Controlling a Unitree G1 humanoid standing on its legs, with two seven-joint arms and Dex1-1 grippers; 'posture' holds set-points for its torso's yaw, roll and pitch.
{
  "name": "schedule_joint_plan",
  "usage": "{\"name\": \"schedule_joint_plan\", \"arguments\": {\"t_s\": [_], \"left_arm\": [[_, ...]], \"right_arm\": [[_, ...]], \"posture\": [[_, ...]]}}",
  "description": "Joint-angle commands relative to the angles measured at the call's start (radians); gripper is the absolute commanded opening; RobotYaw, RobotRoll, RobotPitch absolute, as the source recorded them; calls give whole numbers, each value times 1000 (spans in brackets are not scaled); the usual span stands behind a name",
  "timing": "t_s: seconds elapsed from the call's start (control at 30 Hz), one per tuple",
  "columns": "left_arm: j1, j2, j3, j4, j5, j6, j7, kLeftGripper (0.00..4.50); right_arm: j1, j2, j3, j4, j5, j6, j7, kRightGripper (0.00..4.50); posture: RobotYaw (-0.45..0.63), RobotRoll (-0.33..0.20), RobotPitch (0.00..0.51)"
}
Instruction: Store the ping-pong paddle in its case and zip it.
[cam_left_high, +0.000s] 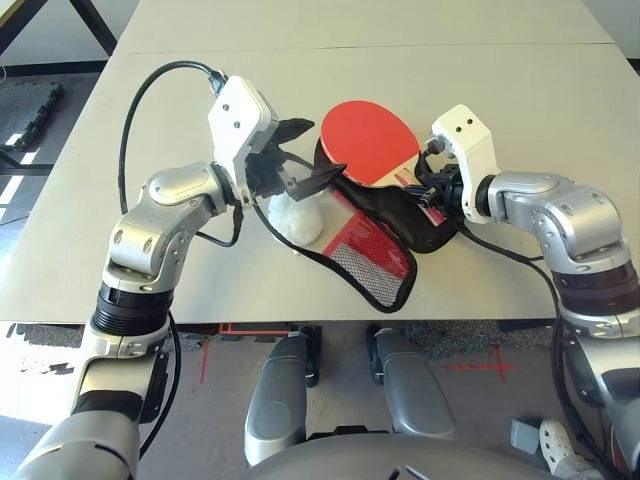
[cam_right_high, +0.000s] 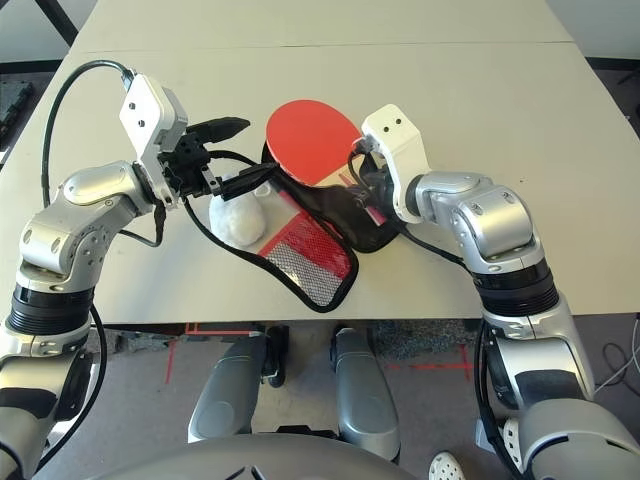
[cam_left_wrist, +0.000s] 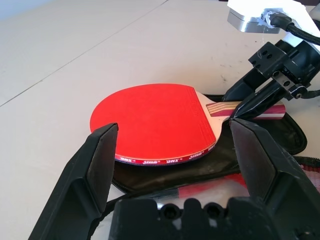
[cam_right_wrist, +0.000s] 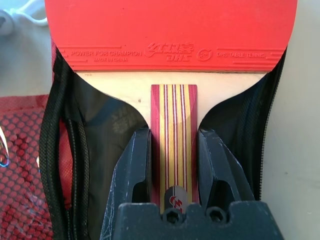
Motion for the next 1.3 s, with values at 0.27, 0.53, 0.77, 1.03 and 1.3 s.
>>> {"name": "schedule_joint_plan", "arguments": {"t_s": [0.27, 0.53, 0.77, 1.03, 1.3], "left_arm": [[18, 8, -1, -32, 7, 8, 8, 4500], [-1, 16, 23, -37, 4, 7, 17, 4500], [-57, 223, 192, -28, -13, 55, -26, 4500], [180, 447, 354, 98, 42, -17, -106, 4500], [300, 445, 295, 29, 34, 11, -132, 4500]], "right_arm": [[35, 28, 6, 42, 0, 21, -20, 1103], [43, 27, -11, 69, 33, -23, 39, 3182], [92, -52, -124, 96, 135, -175, 241, 4442], [74, -82, -284, 212, 244, -283, 362, 4442], [-7, -62, -415, 384, 337, -250, 344, 4442]], "posture": [[97, 0, 228], [102, 0, 222], [131, 0, 230], [163, 0, 250], [159, 0, 262]]}}
